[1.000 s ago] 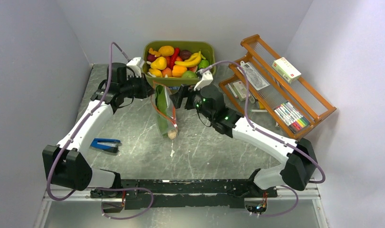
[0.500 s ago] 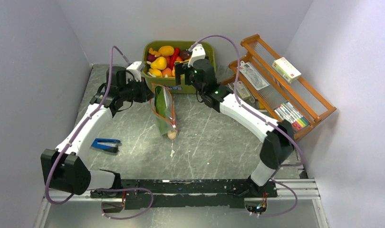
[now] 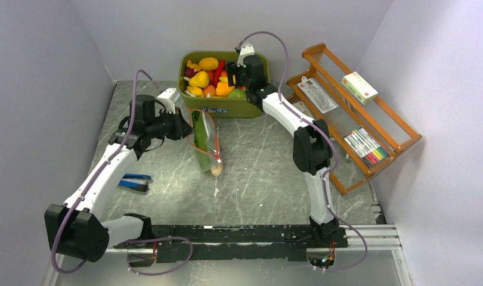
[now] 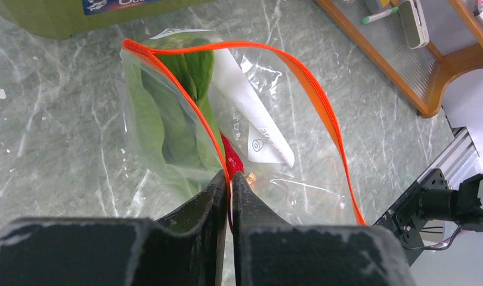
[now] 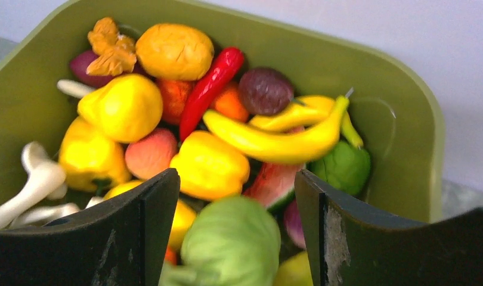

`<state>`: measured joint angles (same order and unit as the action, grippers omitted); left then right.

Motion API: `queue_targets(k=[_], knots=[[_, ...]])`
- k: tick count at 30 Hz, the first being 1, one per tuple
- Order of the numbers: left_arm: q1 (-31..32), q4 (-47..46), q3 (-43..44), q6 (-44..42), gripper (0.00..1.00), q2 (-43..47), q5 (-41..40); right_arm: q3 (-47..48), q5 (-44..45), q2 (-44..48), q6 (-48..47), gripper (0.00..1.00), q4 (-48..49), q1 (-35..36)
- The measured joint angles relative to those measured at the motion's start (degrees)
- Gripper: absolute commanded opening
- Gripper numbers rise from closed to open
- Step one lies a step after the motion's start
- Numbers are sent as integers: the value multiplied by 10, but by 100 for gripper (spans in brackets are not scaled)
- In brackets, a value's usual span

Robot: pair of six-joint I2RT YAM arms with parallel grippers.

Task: Place the food in the zip-top bag and seal the zipper
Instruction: Pick up the fake vegetable from the bin.

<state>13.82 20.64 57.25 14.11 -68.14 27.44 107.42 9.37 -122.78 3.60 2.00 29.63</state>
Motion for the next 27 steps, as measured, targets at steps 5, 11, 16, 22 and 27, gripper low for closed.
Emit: queue_targets(k=[5, 11, 16, 22, 27], knots=[[0, -3, -3, 0, 7, 2, 10, 149, -38, -131, -21, 75, -9, -33], [0, -16, -9, 5, 7, 1, 24, 286, -48, -253, -17, 86, -10, -54], [0, -15, -8, 2, 7, -2, 29, 301, -77, -290, -11, 90, 7, -63], [0, -15, -8, 3, 7, -1, 38, 311, -90, -309, -12, 89, 26, -68], [0, -10, -8, 3, 7, 9, 39, 328, -106, -333, -14, 81, 51, -70]])
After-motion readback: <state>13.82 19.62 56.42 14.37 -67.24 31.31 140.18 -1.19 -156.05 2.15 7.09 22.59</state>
